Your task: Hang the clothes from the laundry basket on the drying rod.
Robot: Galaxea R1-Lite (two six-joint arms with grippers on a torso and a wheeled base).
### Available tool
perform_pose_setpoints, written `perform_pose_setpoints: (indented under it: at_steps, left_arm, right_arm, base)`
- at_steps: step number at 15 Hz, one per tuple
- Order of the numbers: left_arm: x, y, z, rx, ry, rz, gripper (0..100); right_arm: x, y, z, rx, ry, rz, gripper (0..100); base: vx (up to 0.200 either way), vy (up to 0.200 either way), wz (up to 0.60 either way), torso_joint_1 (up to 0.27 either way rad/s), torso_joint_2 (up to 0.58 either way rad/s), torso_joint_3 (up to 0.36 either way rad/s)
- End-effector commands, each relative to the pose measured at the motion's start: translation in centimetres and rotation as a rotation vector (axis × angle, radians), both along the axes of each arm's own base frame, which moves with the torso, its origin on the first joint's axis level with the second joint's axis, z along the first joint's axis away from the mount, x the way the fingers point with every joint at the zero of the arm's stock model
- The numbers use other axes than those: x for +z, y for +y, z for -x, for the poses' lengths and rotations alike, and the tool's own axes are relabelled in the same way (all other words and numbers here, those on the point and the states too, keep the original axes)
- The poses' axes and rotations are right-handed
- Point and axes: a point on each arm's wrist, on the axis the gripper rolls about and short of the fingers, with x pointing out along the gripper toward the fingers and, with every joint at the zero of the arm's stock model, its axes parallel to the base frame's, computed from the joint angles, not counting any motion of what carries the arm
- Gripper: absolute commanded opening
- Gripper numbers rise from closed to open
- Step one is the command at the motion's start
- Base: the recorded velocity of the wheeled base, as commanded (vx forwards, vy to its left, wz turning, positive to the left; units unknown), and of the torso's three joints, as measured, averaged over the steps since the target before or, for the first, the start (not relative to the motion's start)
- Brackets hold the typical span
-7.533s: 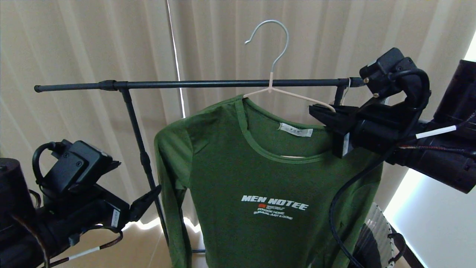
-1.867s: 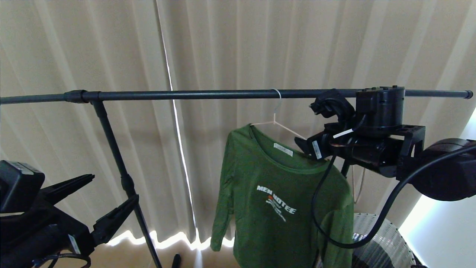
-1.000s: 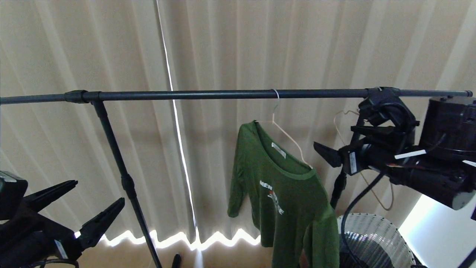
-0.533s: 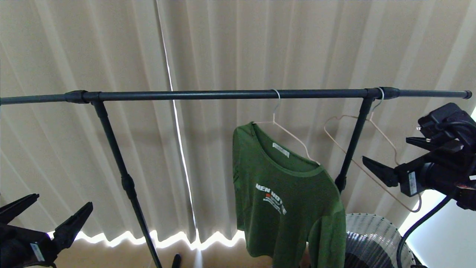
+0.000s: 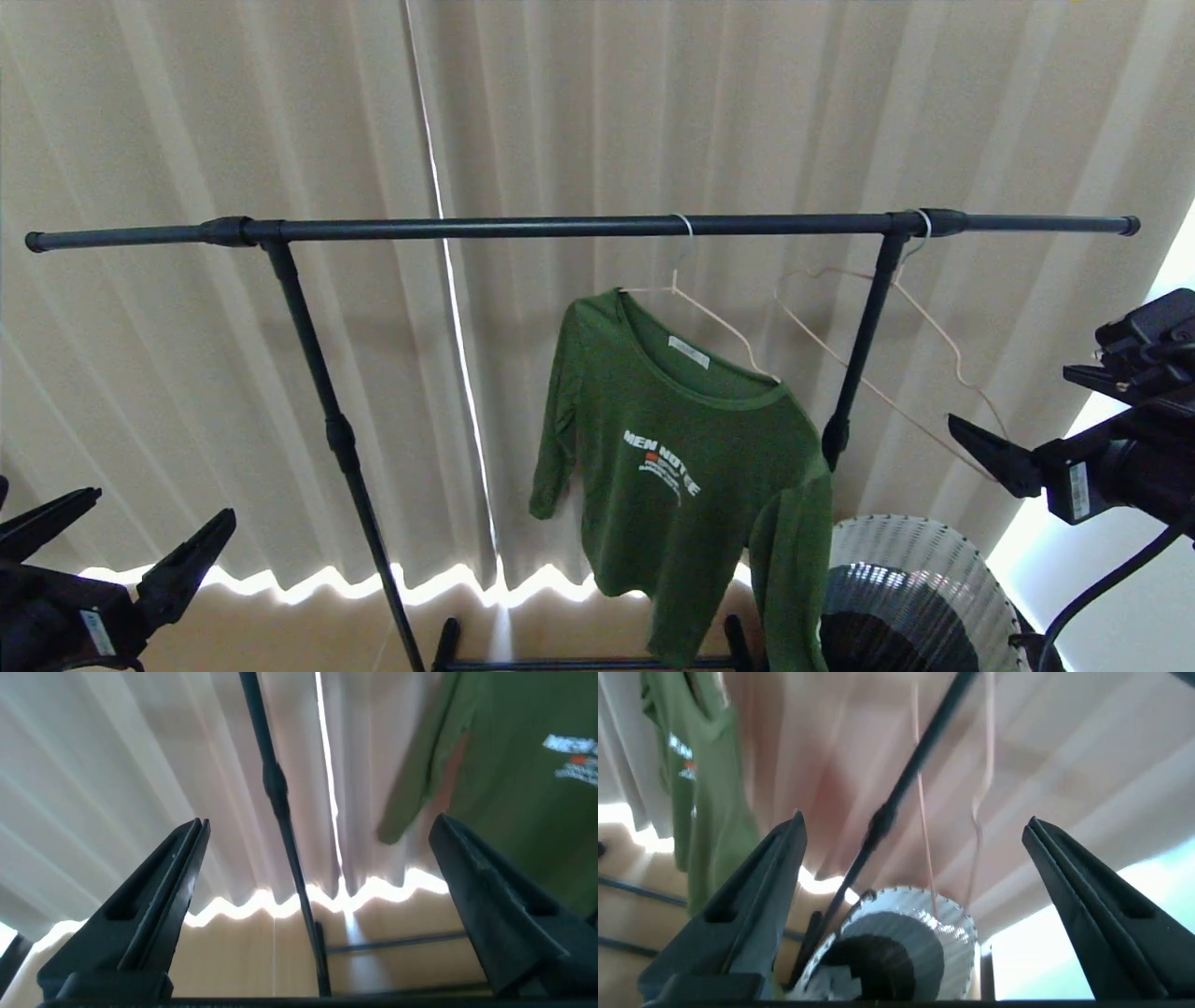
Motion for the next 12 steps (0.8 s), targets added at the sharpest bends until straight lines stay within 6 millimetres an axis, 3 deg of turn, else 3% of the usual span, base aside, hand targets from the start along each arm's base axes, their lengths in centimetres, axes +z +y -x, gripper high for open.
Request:
perform_pose_setpoints:
  at_steps: [1, 5, 8, 12]
  left_arm:
    - [0.0, 0.0, -0.2, -0.002, 0.003, 0.000, 100]
    - [0.1, -0.1, -0.2, -0.006, 0.003, 0.000, 100]
    - [0.1, -0.4, -0.2, -0.038, 0.001, 0.002, 100]
    - [0.1, -0.8, -0.2, -0.076, 0.004, 0.004, 100]
  right_arm:
    - [-0.1, -0.2, -0.1, -0.010, 0.002, 0.001, 100]
    - [-0.9, -0.2, 0.1, -0.010, 0.029, 0.008, 100]
    - [-1.9, -0.3, 0.5, -0.003, 0.034, 0.006, 100]
    - [-4.8, -0.8, 2.0, -0.013, 0.085, 0.027, 100]
  base:
    - [-0.200, 0.000, 0.00, -0.002, 0.00, 0.002]
    - [-0.200, 0.000, 0.00, 0.001, 0.00, 0.002]
    - [0.000, 0.000, 0.00, 0.000, 0.00, 0.000]
    - [0.000, 0.000, 0.00, 0.000, 0.00, 0.000]
